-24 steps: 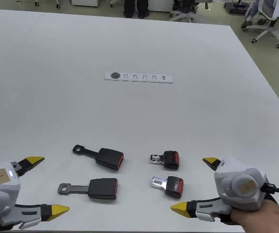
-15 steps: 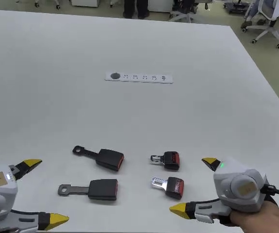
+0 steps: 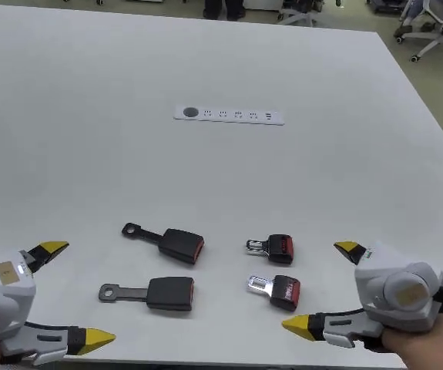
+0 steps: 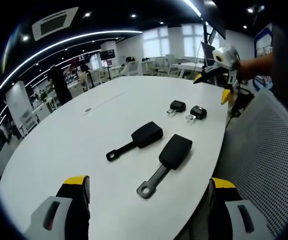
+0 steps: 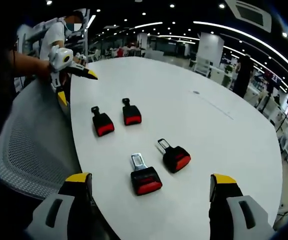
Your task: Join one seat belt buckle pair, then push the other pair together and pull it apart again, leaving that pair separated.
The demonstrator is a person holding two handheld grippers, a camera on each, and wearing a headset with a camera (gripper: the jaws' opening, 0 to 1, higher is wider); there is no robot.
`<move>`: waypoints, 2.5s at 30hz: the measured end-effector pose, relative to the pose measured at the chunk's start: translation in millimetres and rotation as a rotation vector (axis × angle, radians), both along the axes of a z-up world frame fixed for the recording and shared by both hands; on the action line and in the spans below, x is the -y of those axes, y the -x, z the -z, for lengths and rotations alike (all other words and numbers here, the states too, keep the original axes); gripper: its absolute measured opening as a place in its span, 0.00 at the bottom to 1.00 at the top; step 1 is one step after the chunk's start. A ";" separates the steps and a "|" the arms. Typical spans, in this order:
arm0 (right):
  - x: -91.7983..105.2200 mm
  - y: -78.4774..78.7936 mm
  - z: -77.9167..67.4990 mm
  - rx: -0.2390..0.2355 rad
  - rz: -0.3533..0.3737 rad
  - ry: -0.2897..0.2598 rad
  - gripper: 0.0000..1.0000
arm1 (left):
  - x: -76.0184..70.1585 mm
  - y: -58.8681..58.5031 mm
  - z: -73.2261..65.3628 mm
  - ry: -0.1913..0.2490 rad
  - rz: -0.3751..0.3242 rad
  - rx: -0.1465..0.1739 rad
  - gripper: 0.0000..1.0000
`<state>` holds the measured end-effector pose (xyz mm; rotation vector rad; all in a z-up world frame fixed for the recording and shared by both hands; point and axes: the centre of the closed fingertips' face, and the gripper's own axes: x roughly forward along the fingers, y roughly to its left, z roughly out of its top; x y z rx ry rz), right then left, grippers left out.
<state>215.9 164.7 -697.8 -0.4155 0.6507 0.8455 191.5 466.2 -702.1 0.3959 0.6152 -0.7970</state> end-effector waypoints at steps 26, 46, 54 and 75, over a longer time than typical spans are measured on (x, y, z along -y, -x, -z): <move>8.9 0.1 -3.5 0.006 0.067 0.020 0.97 | 11.9 7.0 2.2 -0.020 0.024 -0.019 1.00; -9.3 -8.1 -3.4 0.004 0.008 0.002 0.94 | 9.4 6.3 1.1 -0.027 0.022 -0.013 0.99; -8.0 -4.3 -9.7 0.026 0.003 -0.058 0.94 | -6.7 18.1 28.1 -0.167 0.078 -0.077 0.94; -3.8 4.3 -4.4 -0.001 -0.032 -0.075 0.74 | 20.8 10.3 20.6 -0.125 0.159 -0.062 0.80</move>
